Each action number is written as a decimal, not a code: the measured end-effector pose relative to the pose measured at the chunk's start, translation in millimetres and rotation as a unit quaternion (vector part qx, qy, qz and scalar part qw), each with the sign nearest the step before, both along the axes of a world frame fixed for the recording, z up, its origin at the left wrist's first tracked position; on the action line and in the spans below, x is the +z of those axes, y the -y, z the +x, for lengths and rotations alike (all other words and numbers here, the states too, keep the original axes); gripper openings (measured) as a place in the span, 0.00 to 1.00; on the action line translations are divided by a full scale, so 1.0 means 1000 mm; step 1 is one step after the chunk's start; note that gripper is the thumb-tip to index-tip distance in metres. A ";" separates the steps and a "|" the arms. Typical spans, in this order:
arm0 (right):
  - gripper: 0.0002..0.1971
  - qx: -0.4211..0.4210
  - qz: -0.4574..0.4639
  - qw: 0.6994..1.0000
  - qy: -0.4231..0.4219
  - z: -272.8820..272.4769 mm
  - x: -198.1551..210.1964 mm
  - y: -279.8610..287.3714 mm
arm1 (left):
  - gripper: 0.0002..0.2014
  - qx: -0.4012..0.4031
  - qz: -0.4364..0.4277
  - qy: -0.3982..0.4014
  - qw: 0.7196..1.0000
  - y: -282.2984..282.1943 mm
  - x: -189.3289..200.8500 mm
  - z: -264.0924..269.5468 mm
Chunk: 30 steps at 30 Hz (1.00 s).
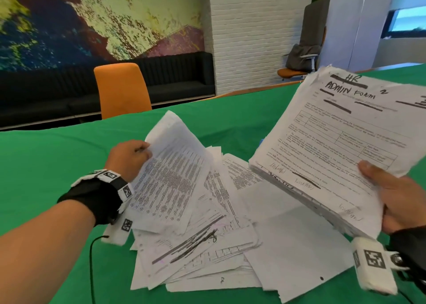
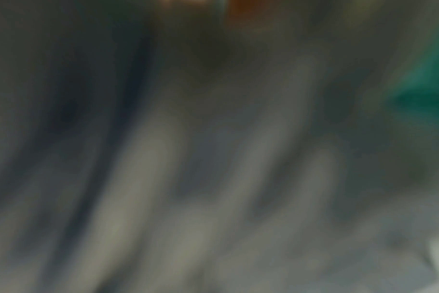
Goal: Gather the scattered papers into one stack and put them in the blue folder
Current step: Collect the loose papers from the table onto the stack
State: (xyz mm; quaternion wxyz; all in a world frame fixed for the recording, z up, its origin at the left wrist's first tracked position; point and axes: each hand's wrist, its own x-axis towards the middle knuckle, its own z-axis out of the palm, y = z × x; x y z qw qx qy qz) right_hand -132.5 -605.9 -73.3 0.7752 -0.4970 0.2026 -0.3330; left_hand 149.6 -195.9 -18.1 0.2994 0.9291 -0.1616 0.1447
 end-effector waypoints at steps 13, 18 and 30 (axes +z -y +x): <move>0.14 0.175 0.024 0.978 -0.109 0.057 -0.022 -0.081 | 0.24 0.182 0.060 -0.283 0.940 -0.063 -0.081 -0.018; 0.16 0.287 -0.022 0.930 -0.228 0.089 -0.044 -0.116 | 0.27 0.183 0.037 -0.346 0.920 -0.060 -0.082 -0.021; 0.21 0.279 0.040 0.953 -0.114 0.085 -0.027 -0.114 | 0.26 0.038 -0.295 -0.418 0.858 -0.067 -0.081 -0.021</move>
